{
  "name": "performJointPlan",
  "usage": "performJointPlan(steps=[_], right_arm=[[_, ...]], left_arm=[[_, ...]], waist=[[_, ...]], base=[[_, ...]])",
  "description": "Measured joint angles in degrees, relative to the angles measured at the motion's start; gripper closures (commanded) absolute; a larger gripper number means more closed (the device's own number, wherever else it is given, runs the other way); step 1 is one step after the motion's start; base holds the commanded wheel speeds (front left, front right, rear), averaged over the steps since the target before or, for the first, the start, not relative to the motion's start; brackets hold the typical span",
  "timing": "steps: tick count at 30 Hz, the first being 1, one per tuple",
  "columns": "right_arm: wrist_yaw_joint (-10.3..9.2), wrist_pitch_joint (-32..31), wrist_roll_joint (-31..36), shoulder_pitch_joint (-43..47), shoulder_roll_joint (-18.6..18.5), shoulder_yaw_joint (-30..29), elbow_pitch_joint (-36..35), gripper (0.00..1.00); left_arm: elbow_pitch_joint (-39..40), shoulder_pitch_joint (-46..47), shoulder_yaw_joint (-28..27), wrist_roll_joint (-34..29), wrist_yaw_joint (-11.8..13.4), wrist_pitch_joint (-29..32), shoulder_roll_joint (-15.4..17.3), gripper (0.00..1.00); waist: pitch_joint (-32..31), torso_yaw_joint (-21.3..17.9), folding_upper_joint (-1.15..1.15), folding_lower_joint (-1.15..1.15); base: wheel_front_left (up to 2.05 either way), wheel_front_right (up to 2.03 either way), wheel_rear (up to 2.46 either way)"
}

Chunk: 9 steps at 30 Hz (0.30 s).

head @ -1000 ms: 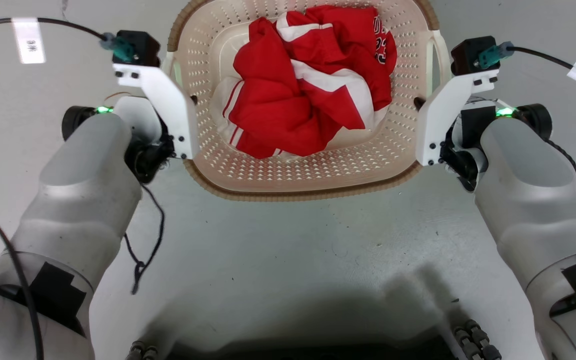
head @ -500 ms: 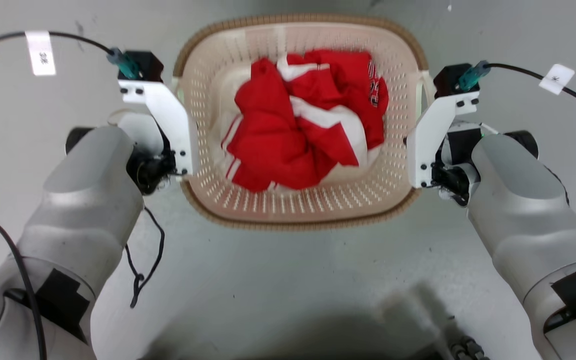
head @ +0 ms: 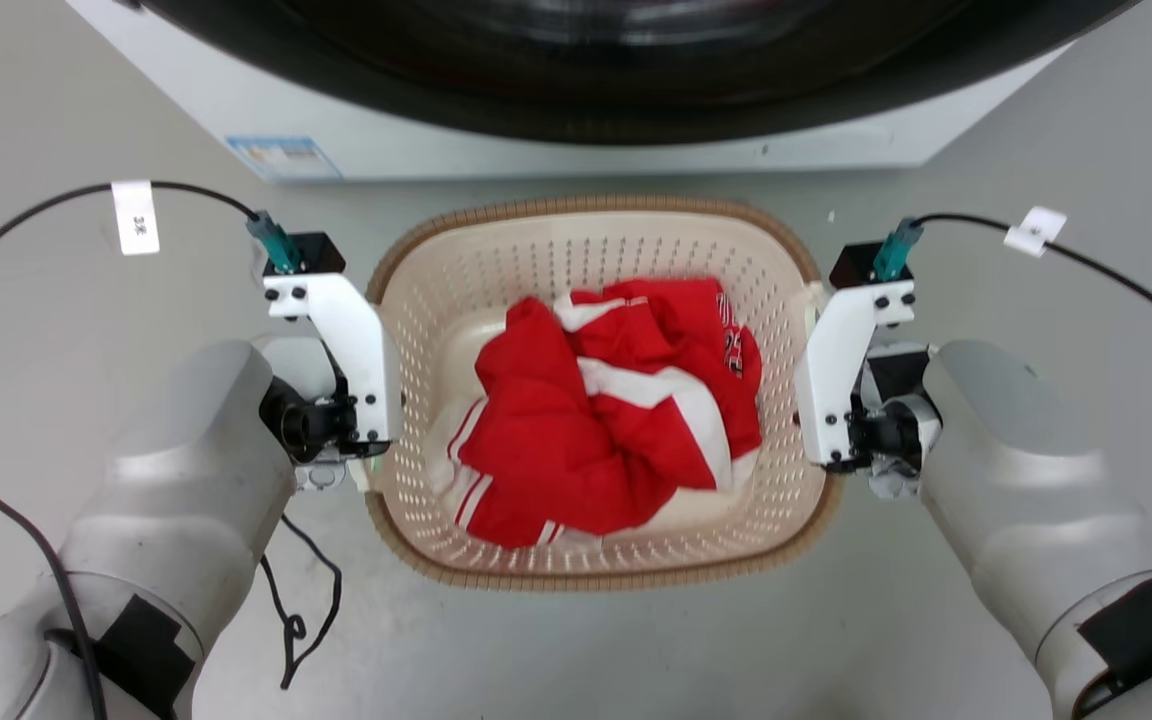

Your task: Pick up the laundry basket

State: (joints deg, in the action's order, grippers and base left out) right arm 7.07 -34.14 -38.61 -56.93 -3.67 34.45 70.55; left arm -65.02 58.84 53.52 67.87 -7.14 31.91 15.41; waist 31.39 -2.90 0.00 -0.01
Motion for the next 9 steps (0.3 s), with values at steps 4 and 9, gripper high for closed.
performJointPlan(steps=[4,9], right_arm=[[-0.01,-2.85,-1.89,1.14,-0.03,1.02,0.19,1.00],[-0.01,-5.55,-3.89,2.54,-0.07,1.90,0.75,1.00]], left_arm=[[-0.69,-1.25,0.36,1.29,0.00,2.42,-0.31,1.00],[-1.38,-2.81,0.88,2.53,0.05,4.79,-0.84,1.00]], waist=[[-4.42,0.03,0.00,0.00],[-9.64,0.18,0.00,0.00]], base=[[0.00,0.00,0.00],[0.00,0.00,0.00]])
